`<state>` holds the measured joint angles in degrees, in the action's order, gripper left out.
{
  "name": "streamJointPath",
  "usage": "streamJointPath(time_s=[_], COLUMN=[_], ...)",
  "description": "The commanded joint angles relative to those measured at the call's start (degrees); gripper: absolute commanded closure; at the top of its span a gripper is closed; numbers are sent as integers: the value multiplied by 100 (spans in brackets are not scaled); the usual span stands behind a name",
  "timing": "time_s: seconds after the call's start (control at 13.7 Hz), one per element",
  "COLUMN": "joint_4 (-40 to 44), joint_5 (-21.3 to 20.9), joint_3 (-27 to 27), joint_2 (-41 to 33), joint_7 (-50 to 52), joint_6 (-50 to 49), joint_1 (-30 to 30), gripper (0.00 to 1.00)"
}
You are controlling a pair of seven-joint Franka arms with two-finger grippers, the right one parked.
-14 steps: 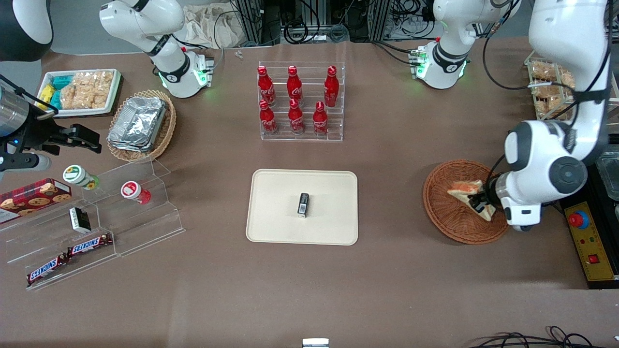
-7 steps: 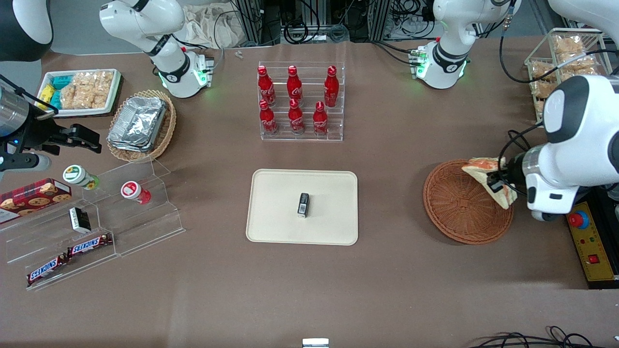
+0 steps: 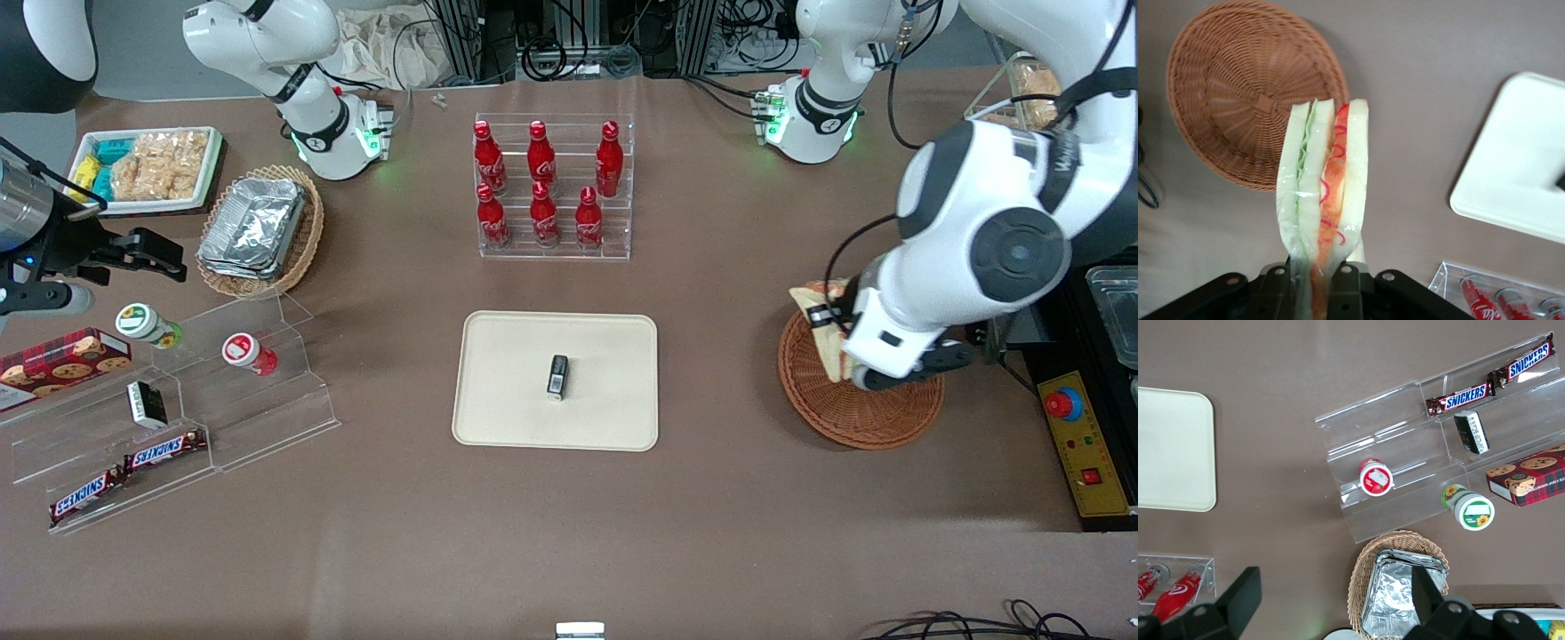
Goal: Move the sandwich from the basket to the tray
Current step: 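Carry the held sandwich with the left gripper over the cream tray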
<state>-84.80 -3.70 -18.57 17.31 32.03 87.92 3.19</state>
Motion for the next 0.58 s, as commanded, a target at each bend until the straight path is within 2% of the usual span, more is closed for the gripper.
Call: streamJointPath(time_s=[0.0,0.22,0.51], joint_4=[367,377,403], joint_5=[-166,-253,-262], joint_3=[-50,-42,-33], joint_2=[245,649,1563], joint_7=[-126,-48,874], joint_6=[-65,627,1997], joint_1=[480,1234,1885], gripper=[100,100,100])
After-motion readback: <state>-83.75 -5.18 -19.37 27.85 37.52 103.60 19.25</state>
